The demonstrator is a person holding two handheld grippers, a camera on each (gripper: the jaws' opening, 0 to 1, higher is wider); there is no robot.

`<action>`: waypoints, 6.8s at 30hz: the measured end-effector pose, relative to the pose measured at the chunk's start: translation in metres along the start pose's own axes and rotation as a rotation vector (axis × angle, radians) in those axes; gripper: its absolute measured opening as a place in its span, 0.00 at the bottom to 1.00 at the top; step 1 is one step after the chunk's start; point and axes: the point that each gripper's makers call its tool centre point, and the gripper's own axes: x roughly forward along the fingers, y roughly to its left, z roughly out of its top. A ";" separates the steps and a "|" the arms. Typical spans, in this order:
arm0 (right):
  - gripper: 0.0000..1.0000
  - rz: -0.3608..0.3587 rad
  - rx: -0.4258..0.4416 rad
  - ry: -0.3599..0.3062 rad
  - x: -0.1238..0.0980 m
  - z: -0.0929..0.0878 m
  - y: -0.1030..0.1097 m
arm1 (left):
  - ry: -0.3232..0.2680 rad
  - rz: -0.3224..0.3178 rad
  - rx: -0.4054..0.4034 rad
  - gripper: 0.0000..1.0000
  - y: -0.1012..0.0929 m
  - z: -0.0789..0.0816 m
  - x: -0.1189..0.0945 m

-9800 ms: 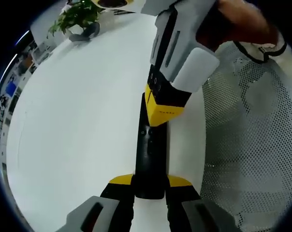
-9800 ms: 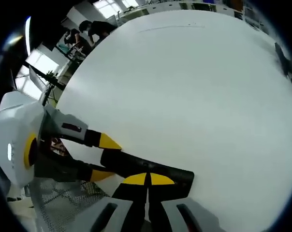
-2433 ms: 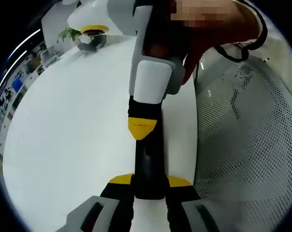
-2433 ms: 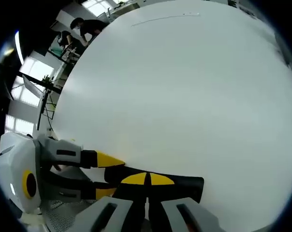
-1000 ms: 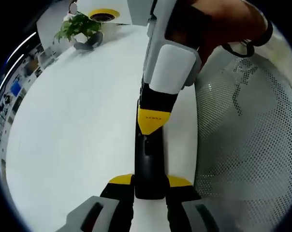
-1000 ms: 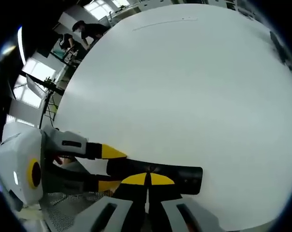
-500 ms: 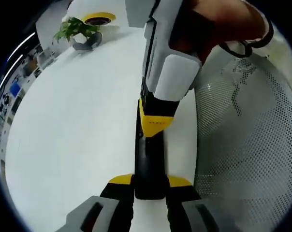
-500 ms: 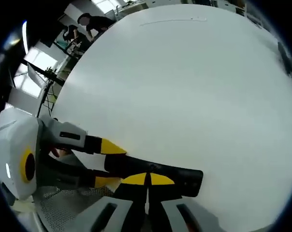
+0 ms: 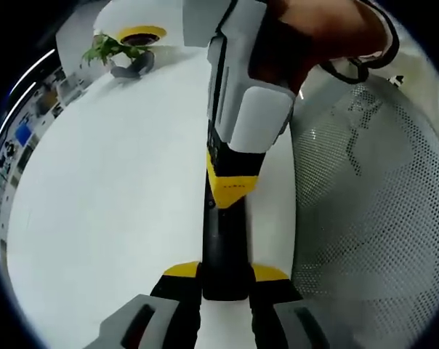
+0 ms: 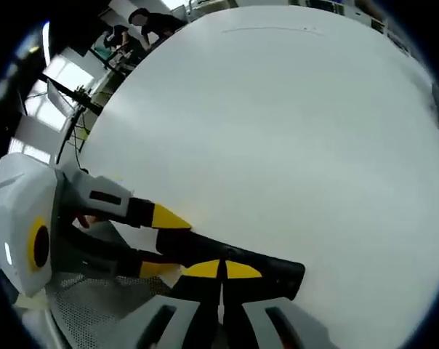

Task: Press the specified remote control buttons in sequence, fully releasing each button before pressing the next.

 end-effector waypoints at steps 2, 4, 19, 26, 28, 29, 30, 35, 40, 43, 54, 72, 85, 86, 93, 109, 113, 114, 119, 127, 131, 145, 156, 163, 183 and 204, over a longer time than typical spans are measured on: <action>0.00 -0.006 0.033 -0.003 0.000 0.000 -0.001 | -0.002 0.002 -0.005 0.24 0.000 0.000 0.000; 0.00 0.002 0.046 -0.007 -0.001 0.000 -0.002 | -0.004 0.003 -0.008 0.24 0.000 0.000 0.000; 0.00 0.042 0.082 -0.034 -0.003 0.000 -0.001 | -0.007 0.001 -0.016 0.24 0.000 0.000 -0.001; 0.00 0.053 0.092 -0.051 -0.007 0.002 0.000 | -0.007 0.002 -0.009 0.24 0.000 0.000 0.000; 0.00 0.059 0.097 -0.058 -0.010 0.003 0.001 | -0.003 0.001 -0.008 0.24 0.001 0.000 0.000; 0.00 0.062 0.101 -0.058 -0.011 0.003 0.001 | -0.003 -0.001 -0.008 0.24 0.001 0.000 0.000; 0.00 0.065 0.108 -0.057 -0.011 0.003 0.002 | -0.002 -0.002 -0.008 0.24 0.001 0.000 0.000; 0.00 0.065 0.122 -0.051 -0.013 0.000 0.000 | -0.002 -0.004 -0.010 0.24 0.001 0.000 0.000; 0.00 0.058 0.108 -0.023 -0.009 -0.007 -0.001 | 0.002 -0.004 -0.008 0.24 0.001 0.000 0.000; 0.00 0.060 0.101 -0.011 -0.006 -0.010 0.000 | 0.004 -0.004 -0.006 0.24 0.000 0.000 0.000; 0.00 0.053 0.081 0.004 -0.002 -0.012 -0.001 | 0.004 -0.001 -0.006 0.24 0.001 0.000 0.001; 0.00 0.024 0.052 0.029 0.002 -0.015 0.001 | 0.000 0.001 0.000 0.24 0.000 0.001 0.000; 0.00 0.022 0.067 0.012 0.001 -0.015 0.002 | -0.008 0.006 -0.002 0.24 0.000 0.001 0.000; 0.00 0.020 0.064 0.010 0.002 -0.015 0.002 | -0.007 0.005 -0.001 0.24 0.000 0.001 0.000; 0.00 0.033 0.097 0.009 -0.001 -0.015 0.003 | -0.014 0.000 0.000 0.24 0.000 0.001 0.000; 0.00 0.073 0.067 -0.068 -0.002 0.003 0.012 | -0.011 -0.002 0.000 0.24 0.000 0.001 0.000; 0.00 0.072 0.063 -0.057 0.001 0.002 0.011 | -0.010 0.000 -0.005 0.24 0.000 0.001 0.000; 0.00 0.070 0.061 -0.057 0.002 0.002 0.011 | -0.011 0.000 -0.006 0.24 0.000 0.001 0.000; 0.00 0.068 0.056 -0.053 0.003 0.001 0.011 | -0.013 0.001 -0.008 0.24 0.000 0.001 0.000; 0.00 0.066 0.054 -0.052 0.003 0.001 0.011 | -0.012 0.000 -0.007 0.24 0.000 0.001 0.000; 0.00 0.062 0.054 -0.052 0.003 0.001 0.011 | -0.012 0.002 -0.008 0.24 0.000 0.001 0.000; 0.00 0.062 0.064 -0.053 0.003 0.002 0.010 | -0.012 -0.001 -0.009 0.24 0.000 0.001 0.000; 0.00 0.069 0.085 -0.061 0.003 0.001 0.010 | -0.001 -0.005 -0.001 0.24 0.000 0.002 0.001; 0.00 0.053 0.059 -0.067 0.003 0.000 0.011 | -0.005 -0.002 -0.006 0.24 0.000 0.001 0.001; 0.00 0.082 0.072 -0.073 0.004 0.005 0.020 | -0.020 -0.004 -0.008 0.24 0.000 0.001 0.000; 0.00 0.079 0.068 -0.057 0.007 0.003 0.019 | -0.018 -0.005 -0.001 0.24 0.000 0.001 0.001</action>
